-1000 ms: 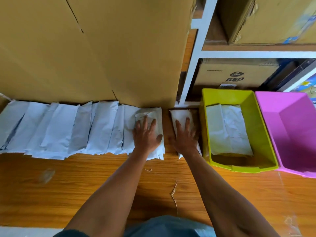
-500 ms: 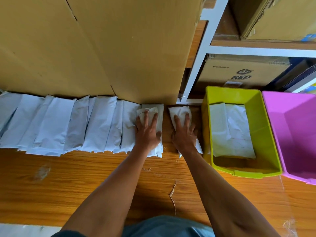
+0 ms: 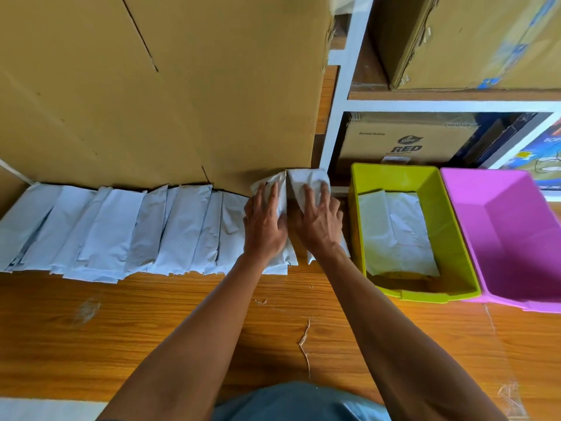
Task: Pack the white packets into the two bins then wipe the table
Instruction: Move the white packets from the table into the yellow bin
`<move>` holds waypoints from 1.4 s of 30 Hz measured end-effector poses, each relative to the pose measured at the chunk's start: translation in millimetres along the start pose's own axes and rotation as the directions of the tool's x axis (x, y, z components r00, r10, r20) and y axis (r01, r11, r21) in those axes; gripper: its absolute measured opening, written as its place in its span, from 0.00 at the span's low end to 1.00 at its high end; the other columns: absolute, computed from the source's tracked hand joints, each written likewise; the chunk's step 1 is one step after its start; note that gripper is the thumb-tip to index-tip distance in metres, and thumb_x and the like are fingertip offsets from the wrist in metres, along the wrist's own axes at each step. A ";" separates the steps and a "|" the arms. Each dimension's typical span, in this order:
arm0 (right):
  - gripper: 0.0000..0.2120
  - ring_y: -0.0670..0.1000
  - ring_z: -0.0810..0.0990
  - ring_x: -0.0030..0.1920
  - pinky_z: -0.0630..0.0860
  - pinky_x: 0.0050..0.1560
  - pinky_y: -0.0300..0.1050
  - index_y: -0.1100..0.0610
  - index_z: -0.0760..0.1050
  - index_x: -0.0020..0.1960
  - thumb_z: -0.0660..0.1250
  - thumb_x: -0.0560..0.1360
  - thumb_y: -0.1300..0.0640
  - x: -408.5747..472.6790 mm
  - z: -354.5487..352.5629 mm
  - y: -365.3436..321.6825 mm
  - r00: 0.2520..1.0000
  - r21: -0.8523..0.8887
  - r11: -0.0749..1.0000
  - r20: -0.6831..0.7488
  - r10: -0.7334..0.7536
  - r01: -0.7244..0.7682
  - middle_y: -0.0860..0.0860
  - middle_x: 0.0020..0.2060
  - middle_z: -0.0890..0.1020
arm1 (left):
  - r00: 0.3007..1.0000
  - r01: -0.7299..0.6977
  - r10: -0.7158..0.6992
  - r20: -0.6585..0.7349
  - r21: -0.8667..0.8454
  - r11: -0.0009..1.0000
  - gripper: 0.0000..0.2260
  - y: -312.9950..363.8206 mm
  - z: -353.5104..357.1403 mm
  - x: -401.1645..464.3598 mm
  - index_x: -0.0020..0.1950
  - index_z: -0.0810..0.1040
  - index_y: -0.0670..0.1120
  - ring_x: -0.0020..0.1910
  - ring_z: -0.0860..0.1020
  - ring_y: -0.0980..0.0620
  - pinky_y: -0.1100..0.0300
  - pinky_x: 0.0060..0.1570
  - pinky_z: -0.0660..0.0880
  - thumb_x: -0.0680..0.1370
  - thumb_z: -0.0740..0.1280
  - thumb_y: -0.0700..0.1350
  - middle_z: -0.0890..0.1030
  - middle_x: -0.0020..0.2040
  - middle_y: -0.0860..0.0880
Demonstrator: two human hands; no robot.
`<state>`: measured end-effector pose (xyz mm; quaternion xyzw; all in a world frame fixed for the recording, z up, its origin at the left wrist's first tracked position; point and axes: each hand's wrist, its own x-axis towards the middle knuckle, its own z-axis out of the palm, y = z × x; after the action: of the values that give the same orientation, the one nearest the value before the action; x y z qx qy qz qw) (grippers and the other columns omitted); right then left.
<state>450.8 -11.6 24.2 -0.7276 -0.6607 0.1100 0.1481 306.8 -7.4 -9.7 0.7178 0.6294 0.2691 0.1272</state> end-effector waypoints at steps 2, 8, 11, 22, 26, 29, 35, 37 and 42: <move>0.30 0.66 0.64 0.74 0.69 0.67 0.63 0.46 0.57 0.80 0.60 0.82 0.40 -0.8 -20.5 -4.2 1.000 0.025 1.000 -0.023 -0.006 0.007 0.58 0.83 0.53 | 1.000 -0.008 0.008 -0.022 -0.029 1.000 0.32 16.3 -6.7 2.5 0.87 0.52 0.52 0.84 0.56 0.41 0.42 0.79 0.58 0.84 0.56 0.57 0.56 0.86 0.43; 0.32 0.65 0.63 0.74 0.70 0.68 0.63 0.48 0.59 0.79 0.64 0.78 0.46 -6.8 -68.1 8.5 0.994 0.078 0.997 -0.104 0.018 -0.010 0.57 0.82 0.55 | 0.996 -0.073 0.068 -0.063 -0.076 0.994 0.32 59.1 -13.9 10.0 0.87 0.54 0.51 0.83 0.56 0.39 0.40 0.79 0.59 0.85 0.57 0.58 0.55 0.86 0.42; 0.31 0.66 0.64 0.72 0.73 0.65 0.64 0.48 0.60 0.79 0.65 0.79 0.46 -6.9 -83.7 22.1 0.988 0.137 0.990 -0.151 0.043 -0.022 0.57 0.81 0.57 | 0.992 -0.113 0.108 -0.068 -0.074 0.991 0.31 77.8 -10.3 14.5 0.87 0.54 0.51 0.84 0.56 0.40 0.40 0.79 0.58 0.84 0.55 0.58 0.55 0.86 0.42; 0.29 0.69 0.69 0.69 0.74 0.60 0.65 0.51 0.62 0.79 0.64 0.79 0.50 -9.7 -120.7 114.4 0.960 0.022 0.993 -0.254 0.119 -0.118 0.59 0.79 0.62 | 0.989 -0.145 0.142 -0.037 -0.102 0.984 0.32 156.4 10.3 17.3 0.87 0.55 0.52 0.83 0.56 0.39 0.40 0.77 0.64 0.85 0.62 0.52 0.54 0.86 0.42; 0.32 0.68 0.66 0.72 0.71 0.65 0.66 0.49 0.58 0.81 0.64 0.80 0.49 -15.3 -113.2 155.8 0.974 -0.063 0.982 -0.151 0.166 -0.178 0.59 0.81 0.58 | 0.990 -0.139 0.140 0.008 -0.067 0.988 0.33 186.3 31.0 21.4 0.87 0.54 0.54 0.82 0.56 0.40 0.39 0.78 0.65 0.84 0.64 0.51 0.53 0.86 0.44; 0.32 0.67 0.64 0.74 0.70 0.67 0.65 0.49 0.56 0.82 0.62 0.81 0.47 -15.2 -104.8 178.6 0.980 -0.119 0.975 -0.091 0.176 -0.186 0.59 0.82 0.56 | 0.989 -0.142 0.143 0.032 -0.039 0.989 0.33 208.7 44.3 25.0 0.87 0.53 0.54 0.82 0.56 0.39 0.40 0.77 0.66 0.84 0.64 0.51 0.52 0.86 0.45; 0.30 0.66 0.64 0.73 0.69 0.66 0.62 0.50 0.53 0.83 0.59 0.85 0.44 -4.6 -84.8 213.2 0.987 -0.169 0.972 -0.005 0.163 -0.162 0.59 0.83 0.54 | 0.978 -0.095 0.088 0.191 0.028 0.995 0.35 239.7 69.5 33.3 0.87 0.48 0.57 0.83 0.52 0.37 0.39 0.76 0.65 0.85 0.63 0.52 0.46 0.87 0.47; 0.29 0.65 0.64 0.72 0.71 0.66 0.61 0.51 0.53 0.83 0.57 0.86 0.44 0.3 -80.5 220.3 0.989 -0.165 0.976 0.018 0.147 -0.142 0.60 0.82 0.53 | 0.966 -0.065 0.048 0.256 0.061 0.996 0.35 244.9 78.9 34.8 0.86 0.46 0.59 0.84 0.49 0.36 0.38 0.78 0.63 0.85 0.63 0.53 0.43 0.87 0.48; 0.33 0.66 0.53 0.81 0.64 0.75 0.60 0.54 0.45 0.85 0.55 0.86 0.48 8.3 -70.1 230.2 0.985 -0.169 0.980 0.114 0.128 -0.108 0.63 0.83 0.46 | 0.953 -0.031 -0.030 0.303 0.195 0.980 0.31 246.7 105.3 35.5 0.86 0.48 0.59 0.85 0.45 0.37 0.40 0.82 0.50 0.86 0.59 0.56 0.41 0.87 0.47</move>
<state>690.5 -27.5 6.7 -0.7669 -0.6310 0.1095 0.0403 572.5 0.3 40.3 0.7598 0.6257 0.0918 0.1508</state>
